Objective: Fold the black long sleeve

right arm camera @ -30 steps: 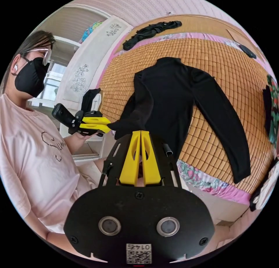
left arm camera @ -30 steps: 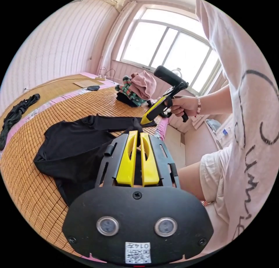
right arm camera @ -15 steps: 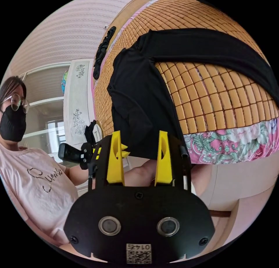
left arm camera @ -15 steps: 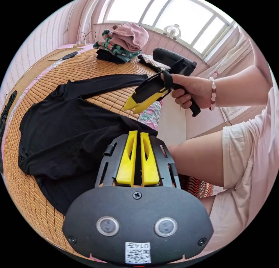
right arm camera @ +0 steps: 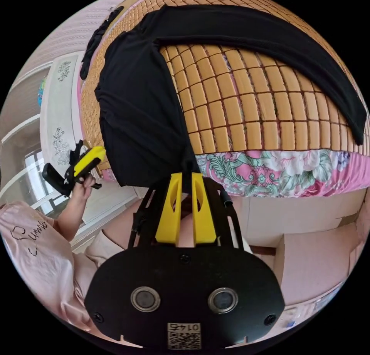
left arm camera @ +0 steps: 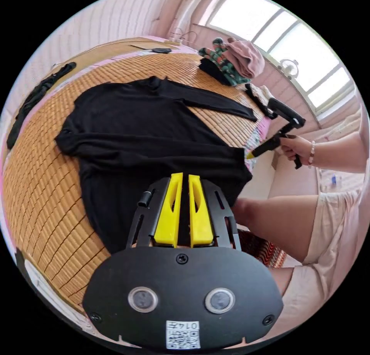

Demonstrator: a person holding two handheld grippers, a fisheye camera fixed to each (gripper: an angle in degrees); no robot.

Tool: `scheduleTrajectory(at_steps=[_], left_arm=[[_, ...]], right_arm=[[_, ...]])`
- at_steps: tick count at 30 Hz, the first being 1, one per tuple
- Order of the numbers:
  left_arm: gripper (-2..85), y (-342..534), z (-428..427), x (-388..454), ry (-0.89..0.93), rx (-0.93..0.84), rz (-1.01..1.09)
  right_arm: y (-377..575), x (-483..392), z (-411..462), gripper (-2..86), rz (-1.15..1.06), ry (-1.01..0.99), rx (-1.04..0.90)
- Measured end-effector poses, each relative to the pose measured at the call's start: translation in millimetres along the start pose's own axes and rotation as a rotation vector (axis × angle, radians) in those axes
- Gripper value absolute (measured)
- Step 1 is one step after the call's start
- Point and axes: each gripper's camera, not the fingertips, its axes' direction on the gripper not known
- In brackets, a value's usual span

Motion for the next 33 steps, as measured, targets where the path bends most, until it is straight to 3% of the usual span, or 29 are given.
scheduleTrajectory(at_steps=[3,5,11,13,15,17,19,23,26,33], left_arm=[[3.1,-3,-13,-46,-0.211,0.019,-0.084],[4.2,-12,-11,-70,-0.304,0.017,-0.081],[6.6,-37,17,-87,-0.301,-0.028,-0.057],[6.2,-42,26,-91,-0.29,-0.057,-0.071],[5.1,-44,31,-96,-0.264,-0.054,-0.097],[2.8,-45,29,-102,-0.228,-0.027,-0.135],[1.0,-44,24,-108,-0.206,0.003,-0.176],[-0.7,-30,0,-123,-0.167,0.115,-0.326],[-0.9,-18,-13,-139,-0.193,0.169,-0.421],[-0.8,-12,-2,-173,-0.099,0.129,-0.577]], right_arm=[[-21,-52,-23,6.0,-0.157,0.176,0.052],[-62,-124,-31,6.7,-0.401,0.221,0.145],[-177,-326,11,11.5,-0.879,0.124,0.181],[-198,-368,34,14.1,-0.926,0.141,0.154],[-214,-392,66,14.3,-0.936,0.28,0.108],[-227,-399,87,8.9,-0.912,0.405,0.059],[-223,-401,69,3.2,-0.952,0.349,0.098],[-238,-386,10,1.3,-0.913,0.018,0.14],[-260,-374,-8,0.8,-0.844,-0.107,0.132],[-283,-392,13,0.4,-0.834,0.073,-0.018]])
